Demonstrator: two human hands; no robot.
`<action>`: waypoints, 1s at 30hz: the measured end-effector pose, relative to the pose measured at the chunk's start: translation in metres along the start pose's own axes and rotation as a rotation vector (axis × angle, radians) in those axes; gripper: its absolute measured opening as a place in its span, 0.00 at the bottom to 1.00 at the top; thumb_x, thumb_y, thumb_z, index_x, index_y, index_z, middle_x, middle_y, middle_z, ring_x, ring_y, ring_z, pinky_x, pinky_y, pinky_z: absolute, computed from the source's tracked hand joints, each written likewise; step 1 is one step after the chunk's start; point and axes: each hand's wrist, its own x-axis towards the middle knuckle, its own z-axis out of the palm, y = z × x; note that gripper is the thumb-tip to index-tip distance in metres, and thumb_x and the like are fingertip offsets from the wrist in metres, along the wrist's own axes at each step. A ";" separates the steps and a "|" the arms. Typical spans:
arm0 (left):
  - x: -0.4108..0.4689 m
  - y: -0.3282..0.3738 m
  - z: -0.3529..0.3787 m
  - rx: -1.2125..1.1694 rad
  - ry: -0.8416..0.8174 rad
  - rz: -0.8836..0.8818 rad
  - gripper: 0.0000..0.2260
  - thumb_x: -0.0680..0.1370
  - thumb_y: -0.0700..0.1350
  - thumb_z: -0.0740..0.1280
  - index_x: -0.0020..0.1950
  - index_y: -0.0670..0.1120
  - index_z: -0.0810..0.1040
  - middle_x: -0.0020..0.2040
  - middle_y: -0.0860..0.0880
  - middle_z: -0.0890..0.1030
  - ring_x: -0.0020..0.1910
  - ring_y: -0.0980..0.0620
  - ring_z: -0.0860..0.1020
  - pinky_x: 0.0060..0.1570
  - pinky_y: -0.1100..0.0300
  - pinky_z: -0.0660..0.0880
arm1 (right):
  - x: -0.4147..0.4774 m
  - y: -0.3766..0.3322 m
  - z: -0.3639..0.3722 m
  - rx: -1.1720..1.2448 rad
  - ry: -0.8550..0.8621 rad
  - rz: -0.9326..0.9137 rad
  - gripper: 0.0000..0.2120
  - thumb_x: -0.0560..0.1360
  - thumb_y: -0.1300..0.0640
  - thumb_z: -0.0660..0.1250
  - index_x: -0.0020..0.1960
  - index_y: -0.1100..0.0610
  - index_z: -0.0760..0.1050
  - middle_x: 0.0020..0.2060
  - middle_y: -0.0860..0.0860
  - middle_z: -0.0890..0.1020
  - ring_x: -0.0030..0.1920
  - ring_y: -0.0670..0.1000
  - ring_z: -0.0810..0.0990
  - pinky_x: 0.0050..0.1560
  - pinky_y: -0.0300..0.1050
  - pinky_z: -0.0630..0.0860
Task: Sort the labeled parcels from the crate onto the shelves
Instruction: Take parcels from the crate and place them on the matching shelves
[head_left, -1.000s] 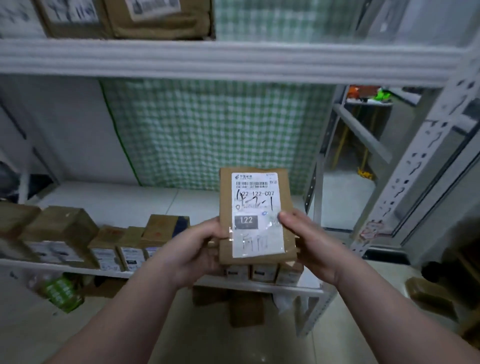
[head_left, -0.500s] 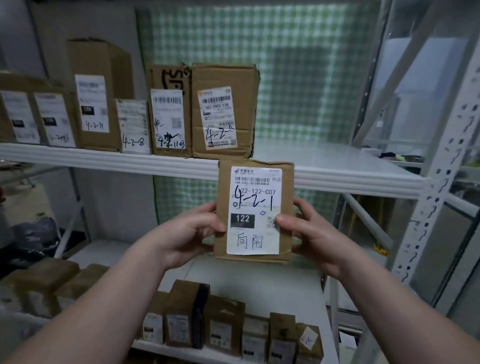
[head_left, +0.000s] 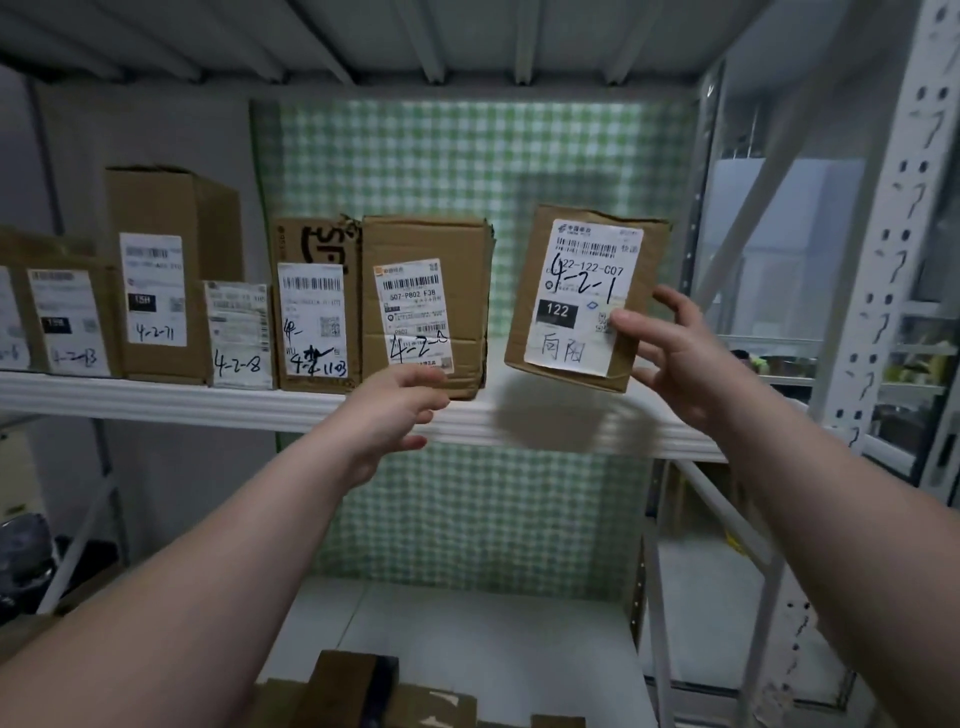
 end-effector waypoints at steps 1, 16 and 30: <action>0.004 -0.001 0.001 0.025 0.004 0.001 0.11 0.77 0.40 0.66 0.59 0.49 0.78 0.53 0.47 0.79 0.50 0.52 0.75 0.49 0.55 0.75 | 0.004 0.003 0.000 -0.024 0.004 0.007 0.37 0.70 0.64 0.73 0.73 0.51 0.59 0.52 0.50 0.84 0.52 0.49 0.83 0.56 0.52 0.77; 0.020 -0.033 0.051 1.230 0.149 0.855 0.22 0.71 0.45 0.68 0.65 0.46 0.74 0.65 0.43 0.73 0.68 0.41 0.68 0.69 0.43 0.62 | 0.023 0.054 0.012 -0.377 0.008 -0.039 0.34 0.69 0.53 0.77 0.70 0.49 0.66 0.69 0.50 0.71 0.67 0.47 0.70 0.68 0.48 0.69; 0.044 -0.054 0.107 1.582 -0.083 0.847 0.35 0.80 0.57 0.54 0.77 0.48 0.35 0.73 0.49 0.27 0.75 0.47 0.32 0.72 0.38 0.36 | 0.013 0.061 -0.004 -0.590 0.210 -0.113 0.19 0.81 0.47 0.60 0.67 0.54 0.75 0.65 0.49 0.78 0.65 0.47 0.74 0.61 0.39 0.66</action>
